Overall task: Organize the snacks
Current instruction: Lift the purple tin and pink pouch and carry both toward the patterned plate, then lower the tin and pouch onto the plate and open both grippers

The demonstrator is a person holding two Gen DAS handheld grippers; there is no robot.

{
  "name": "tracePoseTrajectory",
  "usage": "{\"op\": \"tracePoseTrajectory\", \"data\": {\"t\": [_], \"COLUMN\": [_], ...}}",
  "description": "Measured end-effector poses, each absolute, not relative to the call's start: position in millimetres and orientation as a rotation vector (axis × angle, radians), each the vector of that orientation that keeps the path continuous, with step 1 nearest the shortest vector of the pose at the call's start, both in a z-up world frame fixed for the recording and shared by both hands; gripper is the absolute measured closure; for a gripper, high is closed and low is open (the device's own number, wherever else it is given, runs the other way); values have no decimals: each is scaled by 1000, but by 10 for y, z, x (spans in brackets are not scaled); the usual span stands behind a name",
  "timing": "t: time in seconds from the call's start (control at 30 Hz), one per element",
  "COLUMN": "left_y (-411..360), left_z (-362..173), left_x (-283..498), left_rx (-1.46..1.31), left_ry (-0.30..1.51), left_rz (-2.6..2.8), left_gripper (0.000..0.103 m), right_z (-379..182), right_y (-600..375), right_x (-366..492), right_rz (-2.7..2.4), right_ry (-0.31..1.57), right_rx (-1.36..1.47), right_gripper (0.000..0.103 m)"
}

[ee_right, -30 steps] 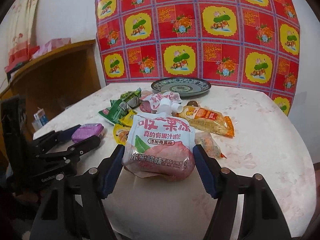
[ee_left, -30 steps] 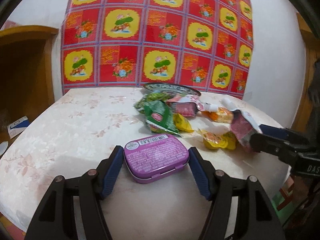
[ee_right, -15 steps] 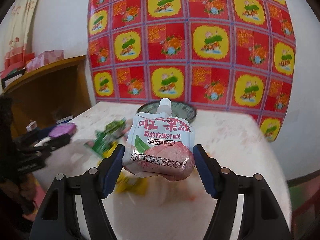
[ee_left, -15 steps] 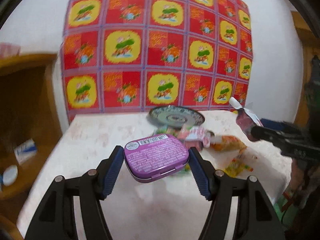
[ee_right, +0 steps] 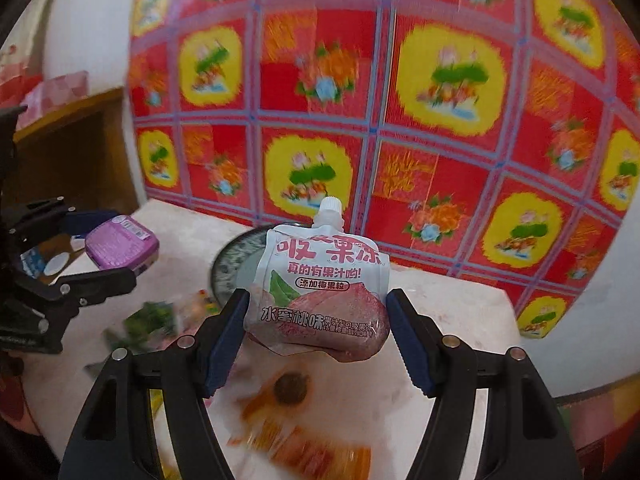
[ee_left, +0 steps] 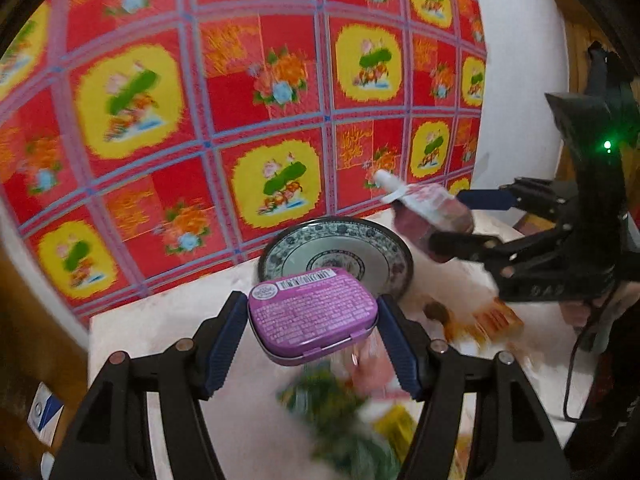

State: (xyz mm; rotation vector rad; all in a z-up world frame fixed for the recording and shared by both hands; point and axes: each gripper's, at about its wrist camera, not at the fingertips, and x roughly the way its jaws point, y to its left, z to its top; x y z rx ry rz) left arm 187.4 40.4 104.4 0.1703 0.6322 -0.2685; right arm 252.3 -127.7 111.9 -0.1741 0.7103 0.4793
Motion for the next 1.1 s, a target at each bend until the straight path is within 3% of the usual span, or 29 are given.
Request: {"op": "tracePoseTrajectory", "data": {"t": [0.4,1.1], "left_y": [539,388], "left_z": [544,416], "left_x": [2807,2868], "left_rx": [134,223], "left_ry": [770,756], "left_rz": [-257,-250], "left_gripper": [34,33], "right_z": [615,520], "right_y": [-1014,-892], "right_x": [3143,3140], "right_rz": [404,359], "right_ry": [878,768], "right_rx": [-257,-339], "right_gripper": [33,30]}}
